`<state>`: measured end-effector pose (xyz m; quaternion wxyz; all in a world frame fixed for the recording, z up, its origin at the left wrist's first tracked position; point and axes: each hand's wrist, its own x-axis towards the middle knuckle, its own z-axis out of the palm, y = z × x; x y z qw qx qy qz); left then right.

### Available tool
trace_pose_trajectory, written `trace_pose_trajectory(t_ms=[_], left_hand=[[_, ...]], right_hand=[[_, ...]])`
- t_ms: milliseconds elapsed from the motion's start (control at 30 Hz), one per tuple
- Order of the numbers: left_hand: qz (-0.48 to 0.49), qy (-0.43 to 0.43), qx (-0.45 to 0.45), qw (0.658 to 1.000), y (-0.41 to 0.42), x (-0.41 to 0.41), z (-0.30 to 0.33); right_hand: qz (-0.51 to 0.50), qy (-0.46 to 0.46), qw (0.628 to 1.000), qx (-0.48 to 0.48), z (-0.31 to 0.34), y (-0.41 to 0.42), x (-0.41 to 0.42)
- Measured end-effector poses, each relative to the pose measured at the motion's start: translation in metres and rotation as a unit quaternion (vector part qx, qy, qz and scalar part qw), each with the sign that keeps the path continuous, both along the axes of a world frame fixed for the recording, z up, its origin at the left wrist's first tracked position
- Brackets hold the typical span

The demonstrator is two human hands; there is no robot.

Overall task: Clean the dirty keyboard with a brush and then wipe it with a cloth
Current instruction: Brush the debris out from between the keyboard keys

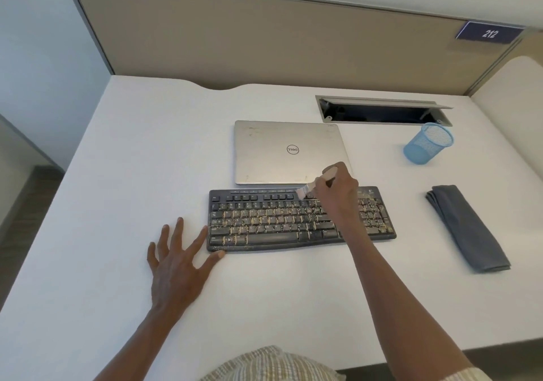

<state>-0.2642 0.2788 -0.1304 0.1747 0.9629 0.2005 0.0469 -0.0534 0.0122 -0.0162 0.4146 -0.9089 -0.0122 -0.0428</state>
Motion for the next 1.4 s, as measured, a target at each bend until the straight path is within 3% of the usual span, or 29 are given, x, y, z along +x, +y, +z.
trace_pose_trajectory(t_ms=[267, 700, 1267, 1400], left_hand=[[-0.003, -0.016, -0.006, 1.000, -0.001, -0.001, 0.001], [0.015, -0.015, 0.001, 1.000, -0.003, 0.000, 0.003], [0.015, -0.010, 0.005, 1.000, -0.003, 0.000, 0.002], [0.012, -0.009, 0.010, 1.000, -0.002, -0.001, 0.001]], right_hand=[[-0.065, -0.032, 0.997, -0.013, 0.002, -0.021, 0.004], [0.048, -0.026, 0.995, -0.082, 0.001, -0.019, 0.011], [0.056, -0.010, 0.994, -0.096, 0.003, -0.025, 0.010], [0.025, -0.019, 0.998, -0.061, 0.006, -0.027, 0.013]])
